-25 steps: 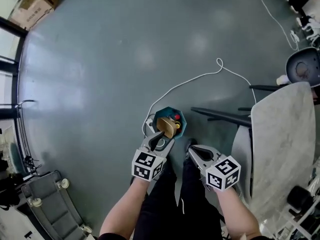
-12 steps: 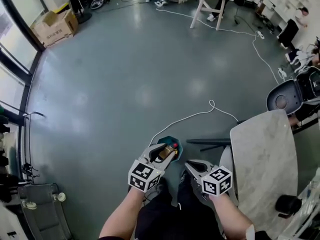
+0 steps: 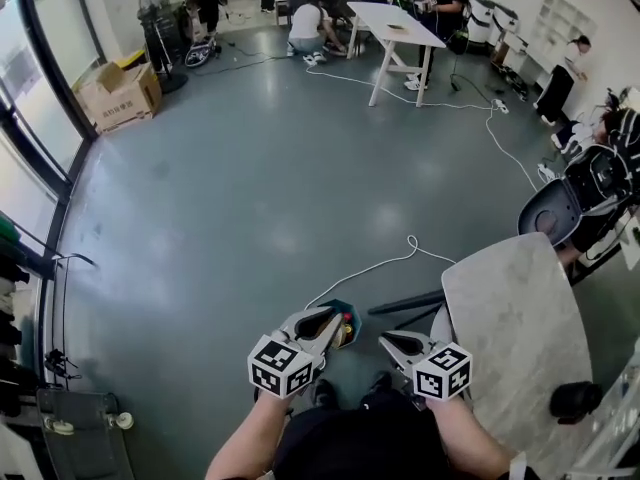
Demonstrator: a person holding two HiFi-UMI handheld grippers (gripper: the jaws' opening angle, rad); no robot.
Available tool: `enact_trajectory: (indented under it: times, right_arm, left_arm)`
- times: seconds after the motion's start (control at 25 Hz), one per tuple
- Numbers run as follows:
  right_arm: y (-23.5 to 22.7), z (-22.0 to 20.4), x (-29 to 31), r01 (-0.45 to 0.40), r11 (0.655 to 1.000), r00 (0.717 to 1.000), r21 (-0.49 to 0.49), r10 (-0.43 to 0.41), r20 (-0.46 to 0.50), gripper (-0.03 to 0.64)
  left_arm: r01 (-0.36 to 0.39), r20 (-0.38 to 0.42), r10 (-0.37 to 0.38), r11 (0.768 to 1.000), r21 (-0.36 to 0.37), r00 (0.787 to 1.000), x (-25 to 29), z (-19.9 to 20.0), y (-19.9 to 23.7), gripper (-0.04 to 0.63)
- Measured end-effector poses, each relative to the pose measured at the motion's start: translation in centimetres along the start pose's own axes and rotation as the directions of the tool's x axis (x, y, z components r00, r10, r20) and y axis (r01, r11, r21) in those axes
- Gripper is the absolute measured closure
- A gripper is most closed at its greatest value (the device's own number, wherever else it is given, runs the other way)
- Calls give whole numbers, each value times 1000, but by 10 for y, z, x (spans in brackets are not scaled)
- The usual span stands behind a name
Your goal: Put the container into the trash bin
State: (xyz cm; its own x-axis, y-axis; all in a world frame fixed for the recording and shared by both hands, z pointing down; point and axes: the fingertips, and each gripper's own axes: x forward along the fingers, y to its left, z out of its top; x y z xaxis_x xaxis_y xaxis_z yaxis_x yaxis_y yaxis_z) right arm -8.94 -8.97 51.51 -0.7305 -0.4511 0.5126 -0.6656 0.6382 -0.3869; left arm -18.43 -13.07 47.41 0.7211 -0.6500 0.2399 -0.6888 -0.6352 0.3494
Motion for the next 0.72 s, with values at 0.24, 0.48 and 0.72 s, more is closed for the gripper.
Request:
enact_trajectory:
  times: [0.24,0.48,0.72]
  right_arm:
    - [-12,20,-48,43,999,994,-4,-42,99,614]
    - [-26,37,-99,67,996,982,-53,-56,182,614]
    - [-33,68,-186,86,986,944,-141,-35,329,623]
  left_arm:
    - [39,12,-41,984,172,999,-8,36,-42,588]
    - [27,64,-41,976,216,997,7,67,-76,589]
    - [-14,121,-18,968,250,992,48,92,-126,589]
